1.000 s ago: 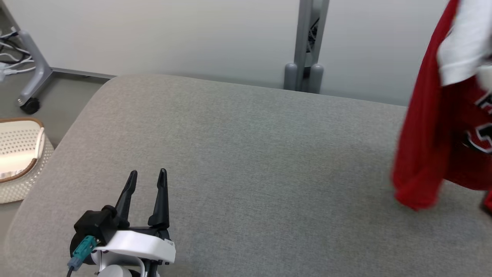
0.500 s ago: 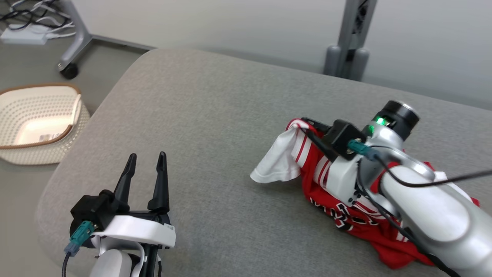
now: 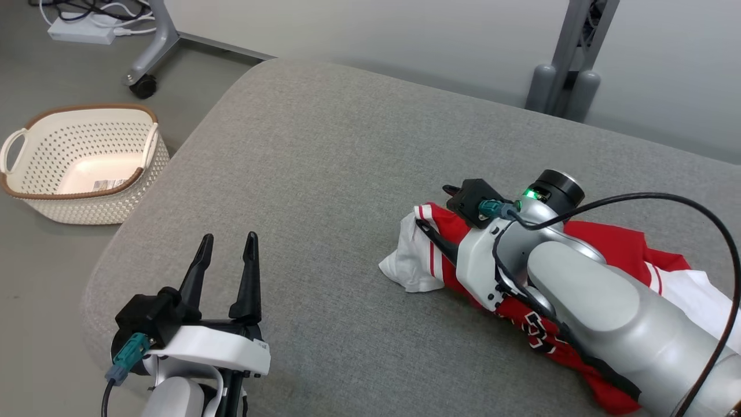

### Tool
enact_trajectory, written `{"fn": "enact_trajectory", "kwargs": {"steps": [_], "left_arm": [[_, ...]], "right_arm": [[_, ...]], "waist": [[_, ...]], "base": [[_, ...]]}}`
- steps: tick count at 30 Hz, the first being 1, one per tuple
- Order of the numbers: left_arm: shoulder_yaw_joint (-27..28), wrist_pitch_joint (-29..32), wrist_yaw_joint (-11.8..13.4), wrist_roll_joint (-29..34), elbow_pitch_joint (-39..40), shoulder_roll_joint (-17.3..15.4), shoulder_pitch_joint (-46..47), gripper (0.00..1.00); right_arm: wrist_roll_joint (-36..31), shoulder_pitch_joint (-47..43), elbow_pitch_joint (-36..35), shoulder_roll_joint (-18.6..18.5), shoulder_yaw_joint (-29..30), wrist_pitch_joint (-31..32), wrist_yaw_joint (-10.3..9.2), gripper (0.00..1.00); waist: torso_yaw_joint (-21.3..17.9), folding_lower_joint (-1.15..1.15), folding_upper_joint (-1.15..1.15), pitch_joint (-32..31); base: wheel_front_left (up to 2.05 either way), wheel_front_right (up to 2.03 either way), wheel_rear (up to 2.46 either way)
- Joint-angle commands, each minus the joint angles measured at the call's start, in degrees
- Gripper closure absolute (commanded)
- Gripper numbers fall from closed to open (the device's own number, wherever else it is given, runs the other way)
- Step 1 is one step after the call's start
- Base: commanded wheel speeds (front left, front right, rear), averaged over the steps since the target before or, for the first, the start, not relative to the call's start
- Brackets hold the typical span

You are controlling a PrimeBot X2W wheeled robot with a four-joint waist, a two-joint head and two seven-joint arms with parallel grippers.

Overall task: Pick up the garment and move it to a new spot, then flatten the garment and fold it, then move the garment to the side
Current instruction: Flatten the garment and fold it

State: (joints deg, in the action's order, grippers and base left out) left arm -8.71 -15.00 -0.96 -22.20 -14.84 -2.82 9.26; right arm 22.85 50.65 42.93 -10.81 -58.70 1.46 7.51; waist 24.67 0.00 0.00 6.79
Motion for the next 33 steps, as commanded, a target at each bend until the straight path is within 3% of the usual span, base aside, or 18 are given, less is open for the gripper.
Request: {"fn": "enact_trajectory", "kwargs": {"steps": [1, 10, 14, 18, 23, 26, 33], "left_arm": [[0.2, -0.2, -0.1, 0.4, 0.2, -0.2, -0.1, 0.00], [1.9, -0.2, 0.0, 1.5, 2.1, -0.2, -0.1, 0.00], [1.5, -0.2, -0.1, 1.6, 2.7, -0.2, -0.1, 0.00], [1.0, -0.2, -0.1, 2.1, 3.1, -0.2, -0.6, 0.00], [0.7, -0.2, 0.0, 3.0, 3.1, -0.2, -1.4, 0.00], [0.3, -0.2, -0.2, 3.4, 3.0, -0.2, -1.8, 0.00], [-0.4, -0.2, 0.0, 4.9, 4.7, -0.2, -2.8, 0.00]], "right_arm": [[0.7, 0.9, 0.3, -0.4, 0.3, -0.6, -0.04, 0.00], [2.2, -0.1, -1.3, -3.0, 7.7, -6.9, -0.04, 0.00], [-0.5, -3.2, -4.1, -5.9, 15.7, -10.7, -0.04, 0.00], [-5.6, -10.3, -9.0, -7.1, 27.5, -14.5, -0.04, 0.00], [-13.4, -25.0, -20.0, -3.2, 43.2, -16.3, -0.03, 0.00], [-17.2, -33.5, -26.6, 0.0, 48.7, -16.5, -0.04, 0.00], [-22.5, -44.2, -34.4, 4.9, 51.3, -15.9, -0.04, 0.00]], "waist": [[-0.9, 0.00, 0.00, -0.7], [-8.4, 0.00, 0.00, -3.6], [-11.4, 0.00, 0.00, -4.2], [-13.9, 0.00, 0.00, -4.5], [-16.1, 0.00, 0.00, -4.5], [-16.9, 0.00, 0.00, -4.3], [-18.1, 0.00, 0.00, -3.7]], "base": [[0.00, 0.00, 0.00], [0.00, 0.00, 0.00], [0.00, 0.00, 0.00], [0.00, 0.00, 0.00], [0.00, 0.00, 0.00], [0.00, 0.00, 0.00], [0.00, 0.00, 0.00]]}}
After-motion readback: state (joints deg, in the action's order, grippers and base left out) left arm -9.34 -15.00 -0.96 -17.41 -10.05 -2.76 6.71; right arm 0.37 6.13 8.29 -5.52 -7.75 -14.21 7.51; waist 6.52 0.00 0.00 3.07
